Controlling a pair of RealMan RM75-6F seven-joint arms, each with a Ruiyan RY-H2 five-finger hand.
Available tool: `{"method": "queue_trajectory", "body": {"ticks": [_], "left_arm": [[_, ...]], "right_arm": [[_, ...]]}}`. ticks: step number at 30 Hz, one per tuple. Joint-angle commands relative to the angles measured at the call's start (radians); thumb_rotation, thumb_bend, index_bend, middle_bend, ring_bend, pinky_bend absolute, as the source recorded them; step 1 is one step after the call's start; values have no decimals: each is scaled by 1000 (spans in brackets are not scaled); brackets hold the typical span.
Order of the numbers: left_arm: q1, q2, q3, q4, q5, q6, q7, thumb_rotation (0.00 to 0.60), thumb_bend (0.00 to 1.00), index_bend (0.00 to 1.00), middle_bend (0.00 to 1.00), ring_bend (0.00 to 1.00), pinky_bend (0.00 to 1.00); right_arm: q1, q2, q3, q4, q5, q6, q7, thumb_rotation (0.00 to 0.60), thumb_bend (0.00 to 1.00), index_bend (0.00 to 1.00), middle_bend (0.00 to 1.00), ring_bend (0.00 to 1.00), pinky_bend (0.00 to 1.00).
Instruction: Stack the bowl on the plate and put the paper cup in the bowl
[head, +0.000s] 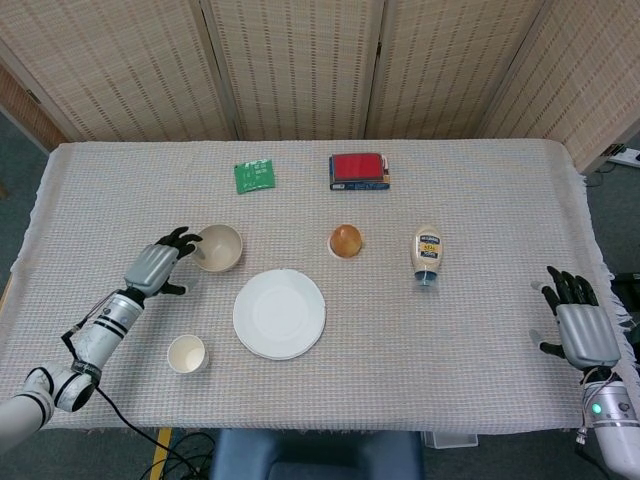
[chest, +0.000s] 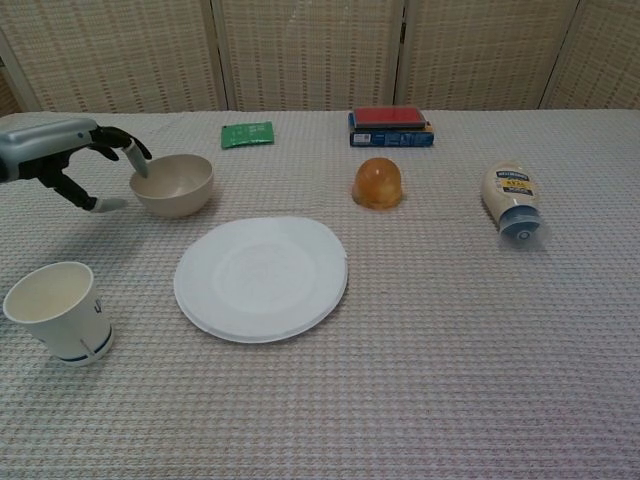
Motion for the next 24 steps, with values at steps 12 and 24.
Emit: {"method": "queue_trajectory", "body": {"ticks": [12,24], "left_arm": [[-46,-117,54,216,51,32,-142,600,354,444,201,34,197],[-72,-183,84,344,69,39,-233,600,354,487,201,34,197]], "right_arm": [[3,10,3,4,12,-7,28,600,263,172,0,0,0],[3,18,9,7,31,-10,38,600,262,172,0,0,0]]}}
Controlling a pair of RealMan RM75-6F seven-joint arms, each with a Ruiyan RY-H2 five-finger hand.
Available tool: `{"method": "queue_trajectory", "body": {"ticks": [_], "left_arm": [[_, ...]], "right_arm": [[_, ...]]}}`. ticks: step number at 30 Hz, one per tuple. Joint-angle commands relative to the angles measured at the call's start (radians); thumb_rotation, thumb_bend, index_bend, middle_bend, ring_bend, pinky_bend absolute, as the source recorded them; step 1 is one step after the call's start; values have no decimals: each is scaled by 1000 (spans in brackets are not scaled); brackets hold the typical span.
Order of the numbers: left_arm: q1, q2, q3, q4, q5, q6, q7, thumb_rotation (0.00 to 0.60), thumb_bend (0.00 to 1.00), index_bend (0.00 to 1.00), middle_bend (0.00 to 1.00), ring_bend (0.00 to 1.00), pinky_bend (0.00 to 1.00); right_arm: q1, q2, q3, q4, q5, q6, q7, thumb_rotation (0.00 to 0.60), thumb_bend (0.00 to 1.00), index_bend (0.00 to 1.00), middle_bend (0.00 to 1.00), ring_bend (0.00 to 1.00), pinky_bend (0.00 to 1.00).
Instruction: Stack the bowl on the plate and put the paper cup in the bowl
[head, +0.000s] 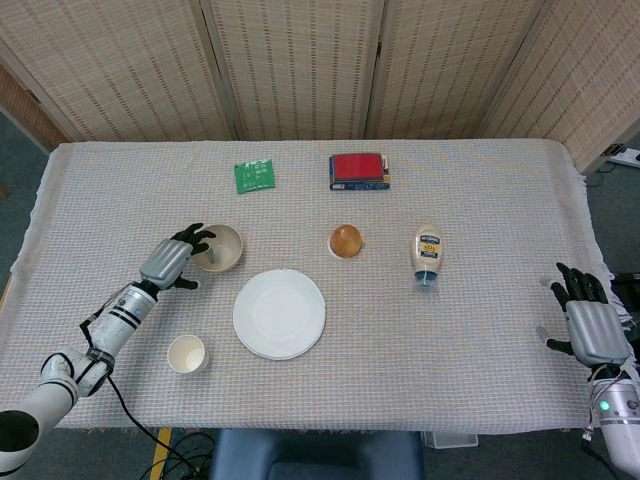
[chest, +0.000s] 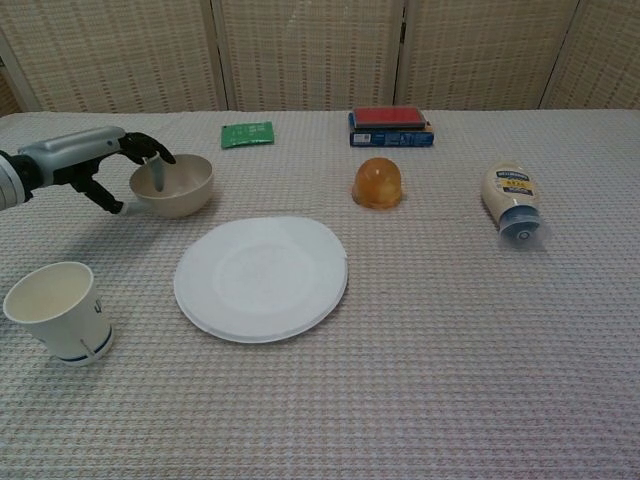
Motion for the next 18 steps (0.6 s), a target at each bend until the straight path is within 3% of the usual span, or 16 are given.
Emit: {"method": "queue_trajectory", "body": {"ticks": [1,9,18], "left_arm": [[-7,-23,11,38,6,1,-32,600,354,492,201,34,197],[-19,-87,30,144,17,15,-110,600,354,514,201,34,197],[-13,-146,43,235,20,46,-159,600,360,603,222,34,197]], "right_arm": [[1,2,1,3,7,-6,1,600,262,172,0,0,0],[-7,10,5,-1,30,-1,-5,600,263,172,0,0,0],[-12,17,7,-6,39,3,-2,600,263,172,0,0,0]]}}
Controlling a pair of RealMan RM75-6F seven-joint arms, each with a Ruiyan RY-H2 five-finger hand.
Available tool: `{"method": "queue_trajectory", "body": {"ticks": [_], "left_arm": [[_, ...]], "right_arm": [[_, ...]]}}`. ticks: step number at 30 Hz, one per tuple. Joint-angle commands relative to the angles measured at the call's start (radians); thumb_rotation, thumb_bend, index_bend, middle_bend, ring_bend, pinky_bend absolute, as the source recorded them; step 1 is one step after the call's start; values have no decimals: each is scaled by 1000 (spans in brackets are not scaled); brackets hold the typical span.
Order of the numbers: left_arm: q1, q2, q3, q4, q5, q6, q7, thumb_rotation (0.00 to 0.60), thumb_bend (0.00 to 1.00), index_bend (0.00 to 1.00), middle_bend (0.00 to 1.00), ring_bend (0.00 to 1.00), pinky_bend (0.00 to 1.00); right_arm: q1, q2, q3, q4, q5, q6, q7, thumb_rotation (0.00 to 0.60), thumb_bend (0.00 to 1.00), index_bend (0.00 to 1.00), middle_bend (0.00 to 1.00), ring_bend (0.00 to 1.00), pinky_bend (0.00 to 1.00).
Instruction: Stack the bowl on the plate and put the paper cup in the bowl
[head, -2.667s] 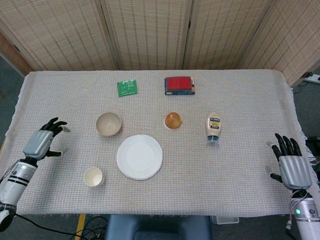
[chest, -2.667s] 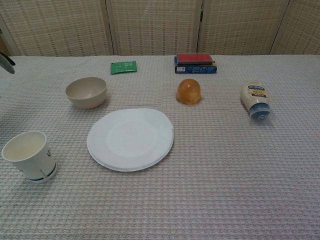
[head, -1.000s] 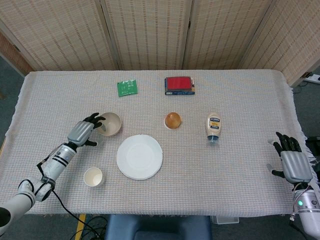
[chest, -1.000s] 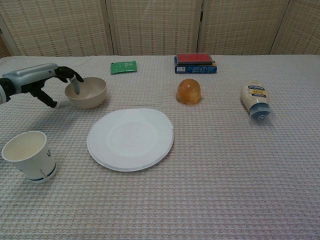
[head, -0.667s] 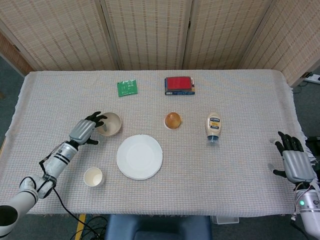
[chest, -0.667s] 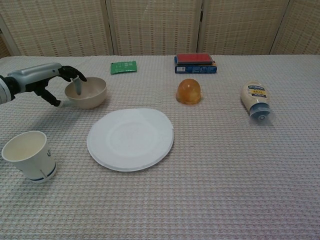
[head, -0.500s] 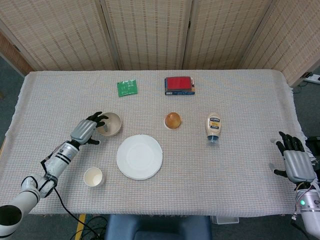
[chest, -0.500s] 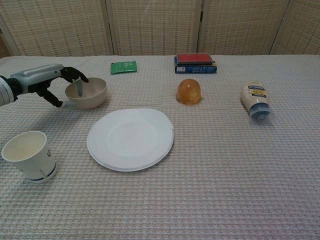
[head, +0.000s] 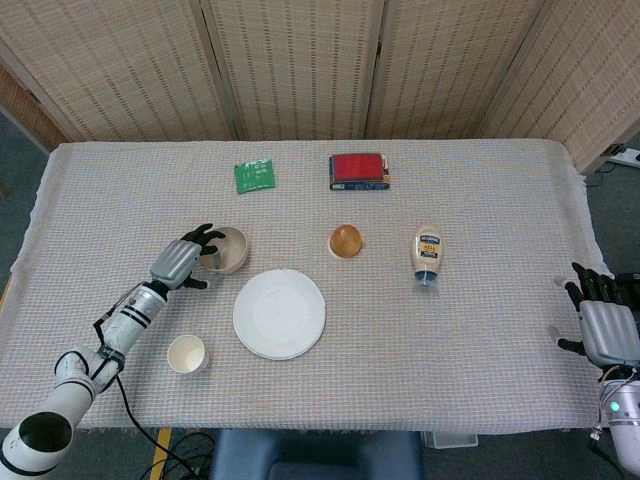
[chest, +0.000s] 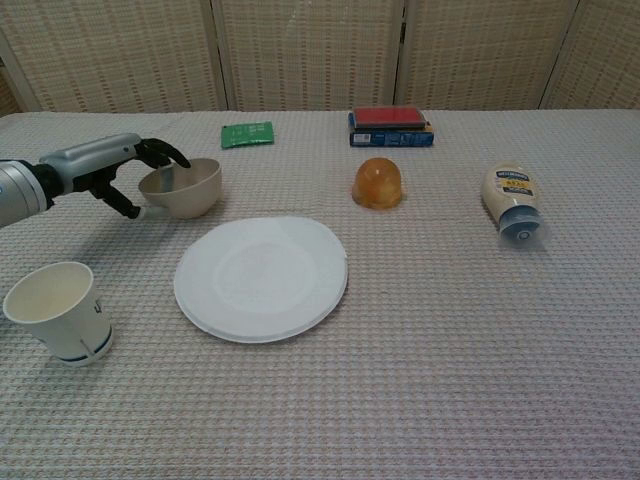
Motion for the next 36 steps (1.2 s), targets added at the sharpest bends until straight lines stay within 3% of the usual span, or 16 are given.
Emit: {"method": "queue_trajectory", "body": {"ticks": [1,14,20,23,27,36], "left_arm": [[3,-11,3,16,-1,14,-11,600,365,613,225,34,197],[10,-26,-31,13,-39,68,52,600,379,637,249,34,197],[30,24,-34,-52,-40,128,103,600,379,637,249,34,197],[44,70,-51,-150,-53,169,154,600,379,637,250,34,196],[60,156,-67,-356,-61,212,312,600,379,648,256,34,197],[83,303,-122,-836,-158,173,737,600,379,645,258,34,197]], "right_arm": [[1,0,-1,0,-1,-4,-1,600,263,172,0,0,0],[-2,3,-6,-11,-11,7,-5,600,263,172,0,0,0],[1,5,-10,-12,-19,-1,5,600,263,172,0,0,0],[0,9,-15,-19,-42,7,16,600,263,172,0,0,0],[-10,22,-24,-36,-84,38,47,600,263,172,0,0,0],[-10,53,-23,-30,-117,41,161,600,262,172,0,0,0]]}}
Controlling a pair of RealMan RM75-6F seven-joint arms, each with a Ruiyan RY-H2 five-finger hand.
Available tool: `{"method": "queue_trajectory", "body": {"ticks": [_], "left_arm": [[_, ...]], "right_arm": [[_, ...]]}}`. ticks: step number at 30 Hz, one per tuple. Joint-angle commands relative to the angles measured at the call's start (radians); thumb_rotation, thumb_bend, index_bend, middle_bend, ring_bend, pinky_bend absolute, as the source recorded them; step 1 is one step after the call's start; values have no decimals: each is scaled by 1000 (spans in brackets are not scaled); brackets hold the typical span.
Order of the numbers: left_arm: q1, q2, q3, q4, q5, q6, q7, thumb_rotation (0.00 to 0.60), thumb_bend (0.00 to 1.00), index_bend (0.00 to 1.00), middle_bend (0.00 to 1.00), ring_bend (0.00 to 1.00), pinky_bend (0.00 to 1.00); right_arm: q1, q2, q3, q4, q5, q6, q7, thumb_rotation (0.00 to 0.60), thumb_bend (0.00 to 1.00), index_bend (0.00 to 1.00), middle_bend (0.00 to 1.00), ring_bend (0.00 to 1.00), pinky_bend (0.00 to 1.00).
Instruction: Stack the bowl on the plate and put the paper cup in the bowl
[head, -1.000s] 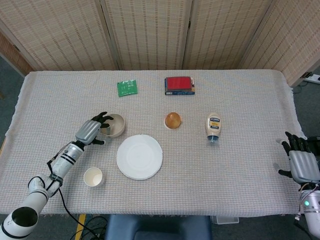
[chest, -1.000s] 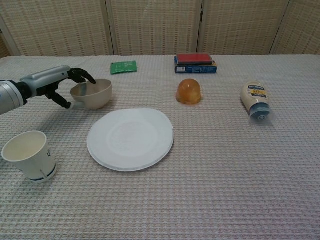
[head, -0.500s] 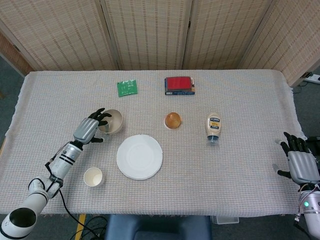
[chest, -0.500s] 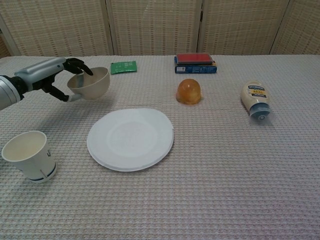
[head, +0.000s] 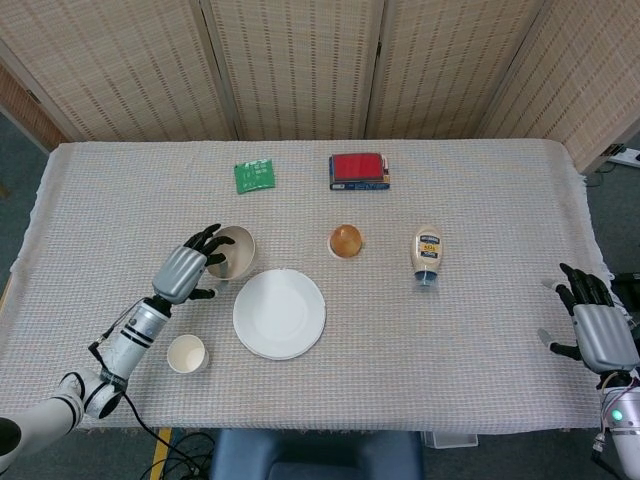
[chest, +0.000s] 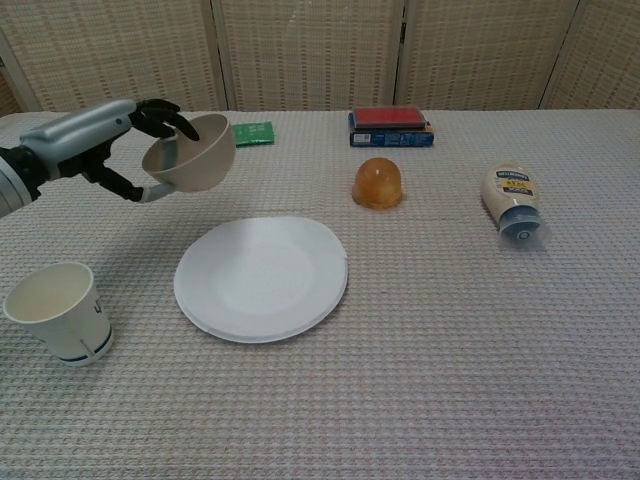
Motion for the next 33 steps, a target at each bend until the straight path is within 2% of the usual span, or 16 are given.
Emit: {"method": "queue_trajectory", "body": {"ticks": [1,4,8,15,26,33], "left_arm": [[20,89,-50,-260,-86,-20,275,600,379,644,258,34,197],[20,94,-70,-363,-129,-32,410,600,379,644,258,34,197],[17,94,-83,-440,-161,-42,538,600,379,645,258,34,197],[29,98,-85,-557,-210,-38,693,600,378,645,258,34,196],[66,77,-35,-643,-147,11,765,600,379,642,258,34,196],[77,42,-25,-624,-123,20,783,600,378,638,258,34,197]], "right_arm": [[4,12,1,9,-14,-6,46,600,263,172,0,0,0],[8,25,-7,16,-40,-13,95,600,263,172,0,0,0],[5,39,-7,24,-63,4,153,600,263,172,0,0,0],[2,55,-13,35,-96,25,222,600,263,172,0,0,0],[-9,61,-25,28,-128,61,226,600,263,172,0,0,0],[-11,62,-27,24,-127,67,220,600,263,172,0,0,0]]}}
